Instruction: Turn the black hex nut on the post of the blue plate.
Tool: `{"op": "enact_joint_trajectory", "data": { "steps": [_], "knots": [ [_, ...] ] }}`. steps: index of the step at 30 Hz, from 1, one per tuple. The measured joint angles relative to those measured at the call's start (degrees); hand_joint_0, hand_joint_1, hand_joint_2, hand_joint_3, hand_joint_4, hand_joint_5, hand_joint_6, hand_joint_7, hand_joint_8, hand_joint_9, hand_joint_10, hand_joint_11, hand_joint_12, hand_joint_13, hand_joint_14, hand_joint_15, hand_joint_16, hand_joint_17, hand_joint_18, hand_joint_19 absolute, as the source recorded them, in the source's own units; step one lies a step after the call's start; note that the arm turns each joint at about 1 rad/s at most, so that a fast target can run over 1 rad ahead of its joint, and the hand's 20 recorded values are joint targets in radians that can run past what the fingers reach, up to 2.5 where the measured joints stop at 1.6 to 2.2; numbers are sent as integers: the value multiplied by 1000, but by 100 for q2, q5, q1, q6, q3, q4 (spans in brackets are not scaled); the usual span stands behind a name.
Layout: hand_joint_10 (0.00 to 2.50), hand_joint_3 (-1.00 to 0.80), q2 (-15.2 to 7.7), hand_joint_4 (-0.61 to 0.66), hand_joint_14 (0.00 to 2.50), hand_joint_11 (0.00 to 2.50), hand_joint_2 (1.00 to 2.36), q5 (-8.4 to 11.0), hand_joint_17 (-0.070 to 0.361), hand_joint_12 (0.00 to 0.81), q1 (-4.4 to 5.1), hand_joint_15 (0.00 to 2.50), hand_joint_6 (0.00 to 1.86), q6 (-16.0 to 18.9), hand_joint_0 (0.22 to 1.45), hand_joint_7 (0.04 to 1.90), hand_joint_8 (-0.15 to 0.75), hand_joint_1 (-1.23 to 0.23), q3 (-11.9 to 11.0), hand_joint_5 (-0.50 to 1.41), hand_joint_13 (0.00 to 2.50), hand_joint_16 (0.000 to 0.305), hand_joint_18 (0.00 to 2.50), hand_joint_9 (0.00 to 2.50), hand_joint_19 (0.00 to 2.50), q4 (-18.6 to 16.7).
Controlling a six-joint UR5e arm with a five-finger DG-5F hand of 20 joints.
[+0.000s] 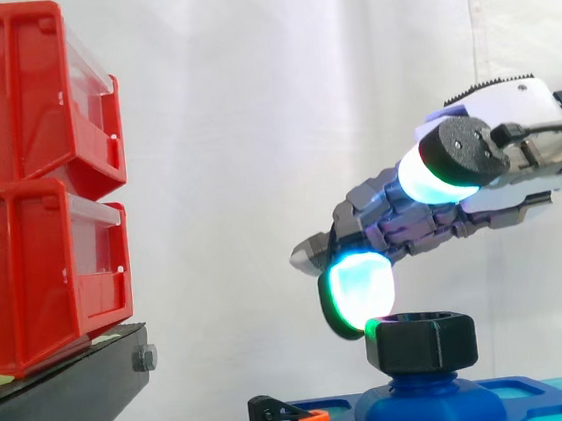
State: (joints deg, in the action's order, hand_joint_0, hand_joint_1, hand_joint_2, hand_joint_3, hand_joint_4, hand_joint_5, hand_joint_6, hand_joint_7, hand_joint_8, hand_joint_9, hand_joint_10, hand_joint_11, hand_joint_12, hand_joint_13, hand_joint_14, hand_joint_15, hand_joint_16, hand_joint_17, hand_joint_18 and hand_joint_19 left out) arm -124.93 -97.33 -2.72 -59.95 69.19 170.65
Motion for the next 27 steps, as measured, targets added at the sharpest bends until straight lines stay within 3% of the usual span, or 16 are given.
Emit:
{"op": "enact_joint_trajectory", "data": {
  "steps": [10, 18, 27],
  "knots": [
    [0, -500, 122, 276, 0, 0, 1000, -6, 109, 350, -70, 0, 503, -42, 502, 1233, 247, -254, -16, -162, 0, 48, 0, 126, 147, 364],
    [0, -500, 158, 291, 0, 0, 1000, -5, 109, 351, -59, 0, 504, -143, 502, 1047, 247, -255, -54, -183, 0, 48, 0, 126, 148, 815],
    [0, -500, 178, 252, 0, 0, 1000, 66, 110, 352, -8, 0, 503, -108, 502, 861, 245, -257, -453, -206, 0, 49, 0, 122, 150, 881]
  ]
}}
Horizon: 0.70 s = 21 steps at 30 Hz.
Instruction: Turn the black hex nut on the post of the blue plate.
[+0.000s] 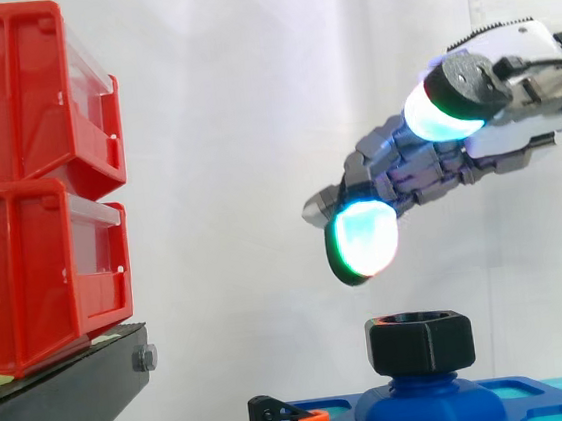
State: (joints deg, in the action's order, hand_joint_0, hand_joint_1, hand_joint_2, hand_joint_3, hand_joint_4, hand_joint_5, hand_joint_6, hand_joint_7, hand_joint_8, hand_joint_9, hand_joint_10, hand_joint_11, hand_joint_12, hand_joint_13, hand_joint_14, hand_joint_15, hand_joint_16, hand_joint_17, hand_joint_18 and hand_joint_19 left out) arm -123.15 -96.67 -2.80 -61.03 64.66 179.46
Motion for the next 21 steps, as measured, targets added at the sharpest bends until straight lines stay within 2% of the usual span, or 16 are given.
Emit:
{"op": "enact_joint_trajectory", "data": {
  "steps": [4, 12, 21],
  "knots": [
    [0, -500, -11, 249, 0, 0, 1000, 80, 110, 353, 45, 0, 503, 3, 501, 846, 242, -255, -27, -209, 0, 49, 0, 119, 143, -88],
    [0, -500, -58, 244, 0, 0, 1000, 257, 111, 353, 196, 0, 503, 0, 501, 833, 242, -254, 0, -209, 0, 49, 0, 118, 150, -306],
    [0, -500, -67, 240, 0, 0, 1000, 534, 110, 353, 414, 0, 503, 0, 501, 824, 242, -252, 341, -210, 0, 49, 0, 117, 149, -889]
  ]
}}
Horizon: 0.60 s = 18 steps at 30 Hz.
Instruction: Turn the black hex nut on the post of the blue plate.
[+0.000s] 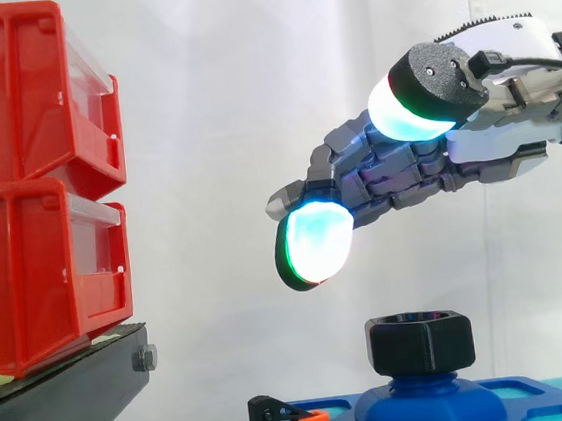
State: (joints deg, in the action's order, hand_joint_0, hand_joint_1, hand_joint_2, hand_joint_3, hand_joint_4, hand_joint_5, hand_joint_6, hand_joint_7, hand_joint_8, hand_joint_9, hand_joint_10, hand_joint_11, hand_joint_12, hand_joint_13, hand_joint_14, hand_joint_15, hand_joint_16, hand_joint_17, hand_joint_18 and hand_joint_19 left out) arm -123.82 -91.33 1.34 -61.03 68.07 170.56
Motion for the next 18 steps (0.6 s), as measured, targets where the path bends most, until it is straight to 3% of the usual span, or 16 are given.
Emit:
{"op": "enact_joint_trajectory", "data": {
  "steps": [9, 18],
  "knots": [
    [0, -500, -73, 276, 0, 0, 1000, 125, 110, 353, 102, 0, 504, 11, 501, 928, 242, -249, 38, -196, 0, 49, 0, 120, 149, -94],
    [0, -500, -217, 282, 0, 0, 1000, 116, 110, 353, 119, 0, 504, 196, 501, 946, 243, -247, 39, -195, 0, 49, 0, 122, 144, -167]
  ]
}}
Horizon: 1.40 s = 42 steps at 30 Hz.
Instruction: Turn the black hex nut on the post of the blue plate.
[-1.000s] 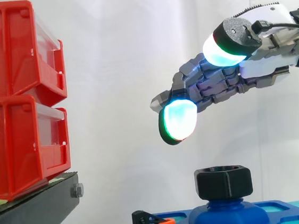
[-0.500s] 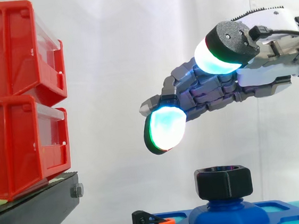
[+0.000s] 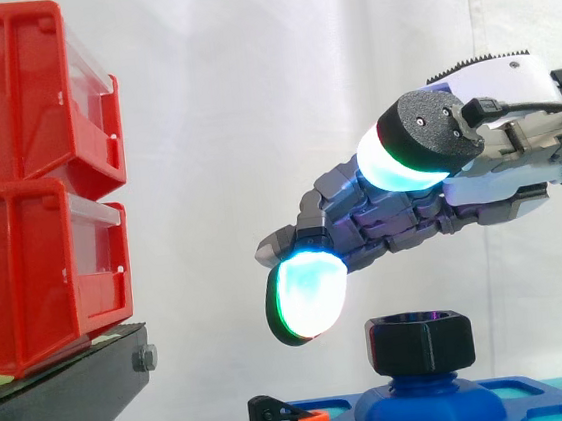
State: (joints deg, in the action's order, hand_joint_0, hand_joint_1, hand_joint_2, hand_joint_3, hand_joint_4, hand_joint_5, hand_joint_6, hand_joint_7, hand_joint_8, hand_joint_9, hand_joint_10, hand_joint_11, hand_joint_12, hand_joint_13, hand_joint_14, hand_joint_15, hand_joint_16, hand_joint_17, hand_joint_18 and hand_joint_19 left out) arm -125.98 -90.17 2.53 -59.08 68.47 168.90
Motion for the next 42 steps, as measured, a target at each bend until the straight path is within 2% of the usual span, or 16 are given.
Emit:
{"op": "enact_joint_trajectory", "data": {
  "steps": [10, 20, 30, 36, 42],
  "knots": [
    [0, -500, -4, 290, 0, 0, 1000, -35, 110, 351, -19, 0, 504, 18, 502, 1049, 243, -247, 0, -180, 0, 49, 0, 124, 144, 22],
    [0, -500, -4, 297, 0, 0, 1000, -344, 110, 350, -120, 0, 504, -13, 503, 1095, 247, -248, 0, -175, 0, 49, 0, 131, 144, 91],
    [0, -500, -4, 296, 0, 0, 1000, -471, 110, 349, -199, 0, 503, -48, 503, 1104, 248, -248, 0, -170, 0, 49, 0, 135, 144, 101],
    [0, -500, -4, 297, 0, 0, 1000, -663, 110, 349, -263, 0, 503, -130, 503, 1104, 248, -248, 0, -169, 0, 49, 0, 136, 144, 106],
    [0, -500, -4, 297, 0, 0, 1000, -731, 110, 349, -324, 0, 503, -155, 503, 1104, 248, -248, 0, -170, 0, 49, 0, 137, 146, 85]
  ]
}}
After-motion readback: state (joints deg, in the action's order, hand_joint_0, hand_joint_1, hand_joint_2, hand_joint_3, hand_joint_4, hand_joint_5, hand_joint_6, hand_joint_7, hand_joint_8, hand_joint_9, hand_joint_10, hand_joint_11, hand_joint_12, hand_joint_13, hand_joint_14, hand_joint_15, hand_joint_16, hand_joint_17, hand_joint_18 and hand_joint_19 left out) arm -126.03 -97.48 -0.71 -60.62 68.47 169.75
